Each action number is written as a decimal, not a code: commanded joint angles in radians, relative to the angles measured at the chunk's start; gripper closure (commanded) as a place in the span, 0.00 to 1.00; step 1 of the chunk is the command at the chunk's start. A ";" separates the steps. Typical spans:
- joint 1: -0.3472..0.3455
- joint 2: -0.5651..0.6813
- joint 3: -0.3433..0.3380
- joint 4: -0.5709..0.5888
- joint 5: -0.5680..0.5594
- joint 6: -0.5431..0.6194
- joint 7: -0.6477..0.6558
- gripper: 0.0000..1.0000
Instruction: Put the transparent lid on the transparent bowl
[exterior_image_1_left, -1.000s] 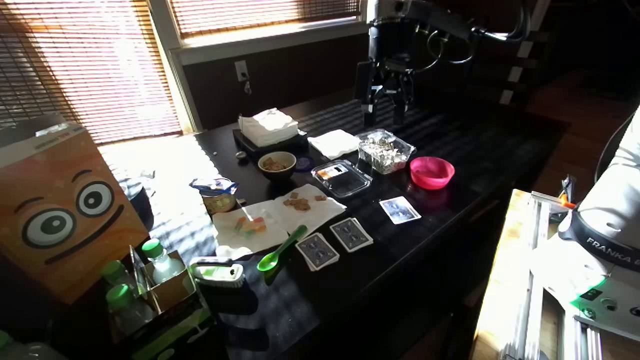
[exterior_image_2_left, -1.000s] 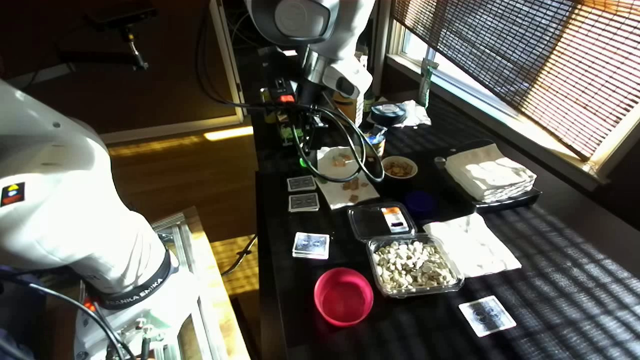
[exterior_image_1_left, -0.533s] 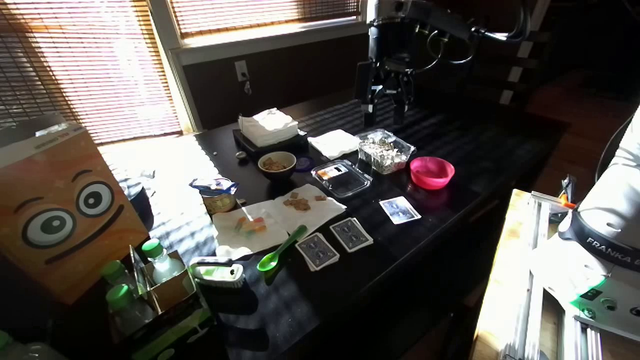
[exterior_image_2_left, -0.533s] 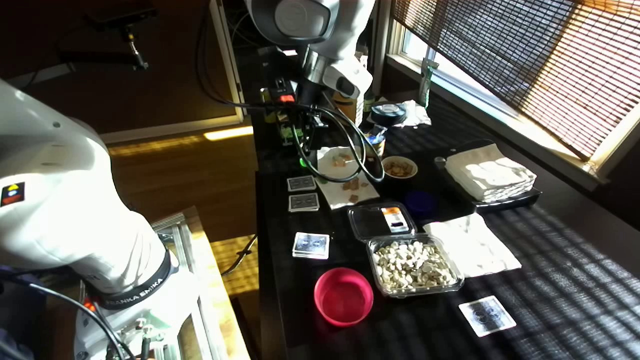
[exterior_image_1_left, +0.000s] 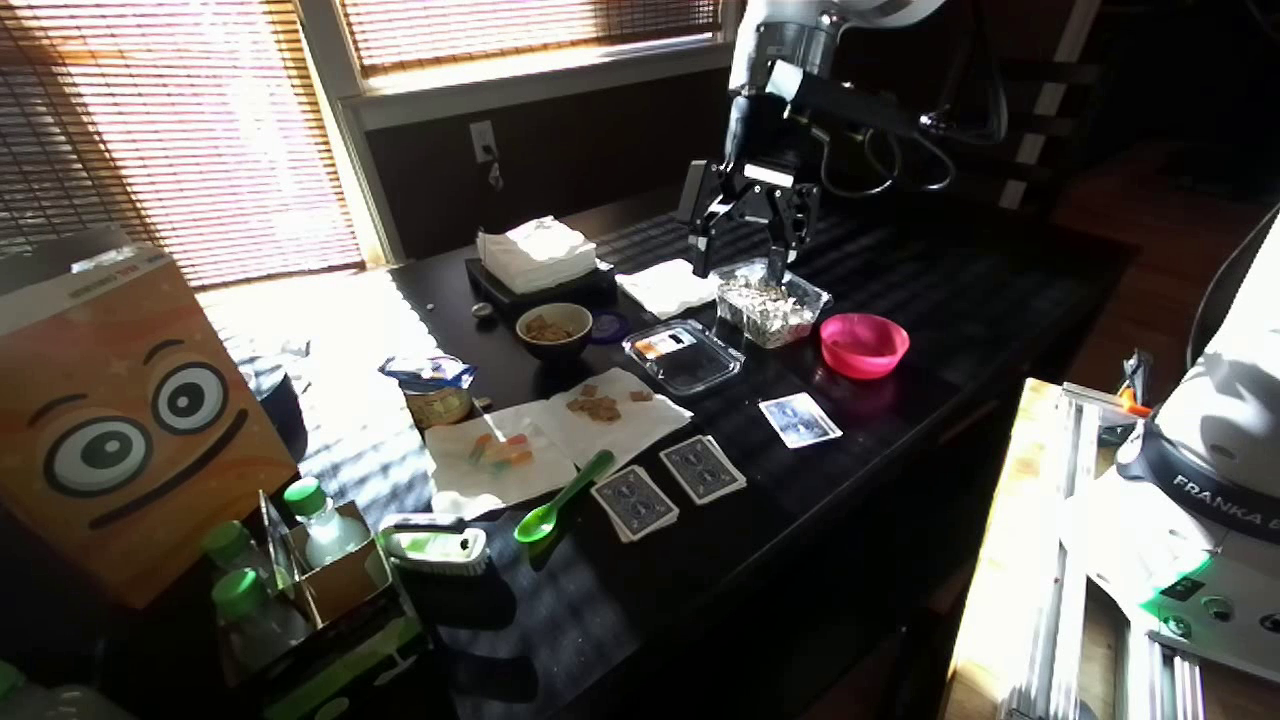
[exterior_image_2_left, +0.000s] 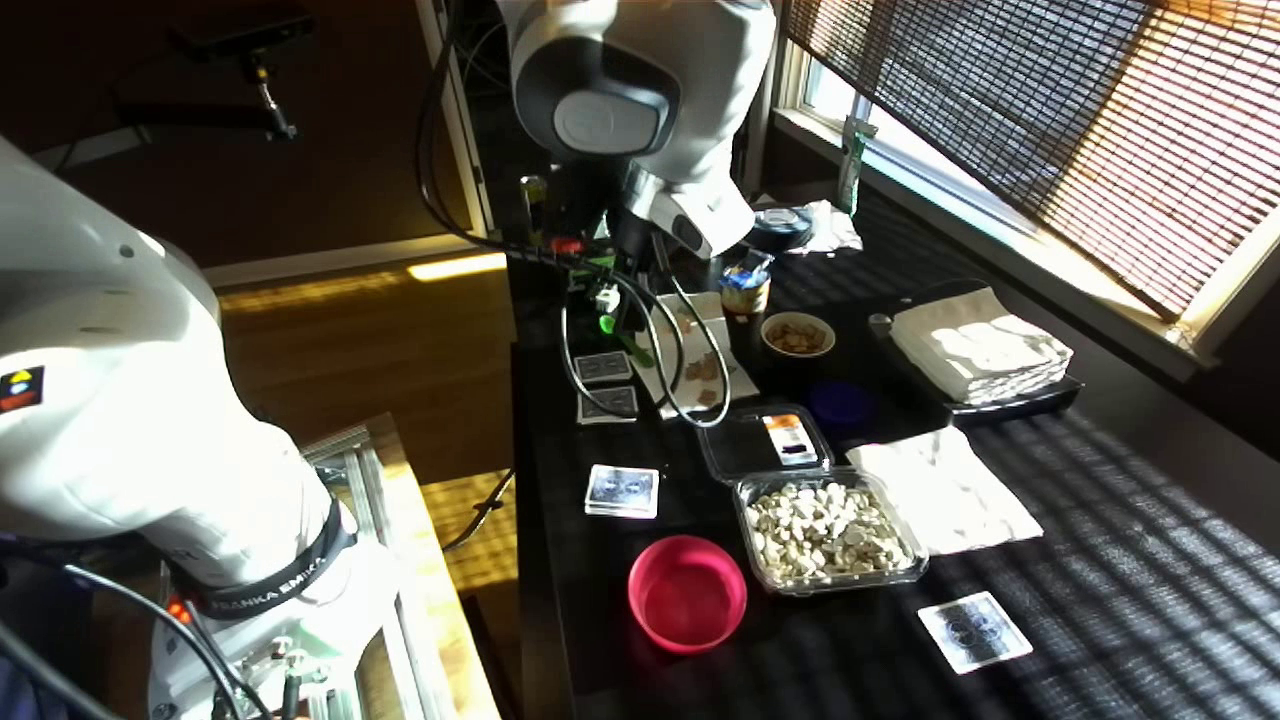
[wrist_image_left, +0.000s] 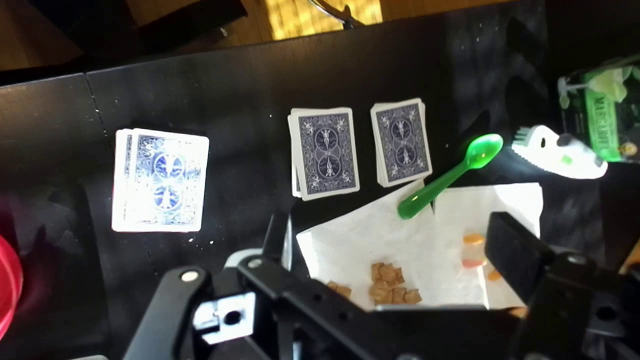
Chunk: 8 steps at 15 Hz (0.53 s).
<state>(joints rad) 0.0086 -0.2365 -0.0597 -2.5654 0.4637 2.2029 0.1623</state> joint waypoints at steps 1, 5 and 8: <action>-0.003 0.045 0.011 -0.062 0.119 0.214 0.040 0.00; 0.015 0.079 0.004 -0.133 0.312 0.522 -0.054 0.00; 0.024 0.128 0.004 -0.155 0.379 0.717 -0.075 0.00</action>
<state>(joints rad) 0.0187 -0.1490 -0.0568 -2.7018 0.7668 2.7752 0.1217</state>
